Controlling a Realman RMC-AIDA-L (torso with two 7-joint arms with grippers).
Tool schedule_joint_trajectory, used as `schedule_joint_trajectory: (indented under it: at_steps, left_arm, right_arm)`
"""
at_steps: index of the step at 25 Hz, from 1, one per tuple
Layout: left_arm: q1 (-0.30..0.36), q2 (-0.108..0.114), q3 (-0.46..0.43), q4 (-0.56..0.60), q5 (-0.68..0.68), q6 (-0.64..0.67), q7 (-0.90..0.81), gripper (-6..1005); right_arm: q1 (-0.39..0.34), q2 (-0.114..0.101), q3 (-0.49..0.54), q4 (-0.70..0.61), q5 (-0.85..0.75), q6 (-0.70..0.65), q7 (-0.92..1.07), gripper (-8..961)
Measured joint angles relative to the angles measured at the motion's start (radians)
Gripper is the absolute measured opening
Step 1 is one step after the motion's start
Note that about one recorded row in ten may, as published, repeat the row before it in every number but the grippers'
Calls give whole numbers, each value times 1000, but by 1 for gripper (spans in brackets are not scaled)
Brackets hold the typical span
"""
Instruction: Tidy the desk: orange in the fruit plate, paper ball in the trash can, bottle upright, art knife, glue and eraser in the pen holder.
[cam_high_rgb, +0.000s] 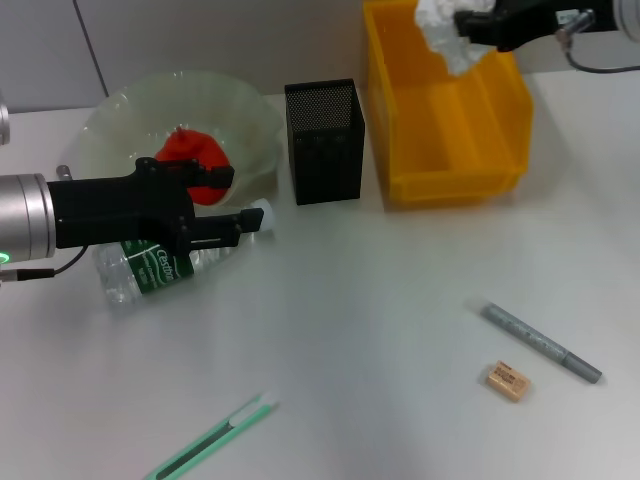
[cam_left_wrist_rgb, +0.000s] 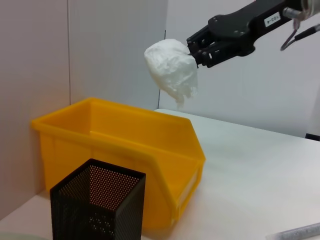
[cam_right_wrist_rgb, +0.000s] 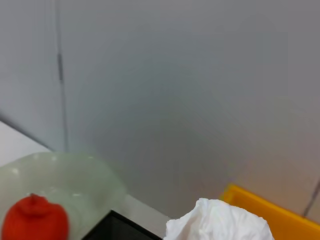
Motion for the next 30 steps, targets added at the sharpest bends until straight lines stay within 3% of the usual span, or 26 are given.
schedule_joint_trajectory:
  at_steps: [15,21,27,30]
  left_arm:
    - [5,2,0,4,2,4,-5,696]
    - [5,2,2,3,12,2,-5,695]
    - [11,2,2,4,12,3,-7,695]
    - [13,2,2,5,12,3,-9,695]
  right_arm:
    - [17,-8,36,130,-60,69,6,322]
    - [56,-12,35,201,-77,83,4,318]
    - [83,-11,35,235,-120,94,4,343]
    - [92,-12,35,249,-123,98,3,420]
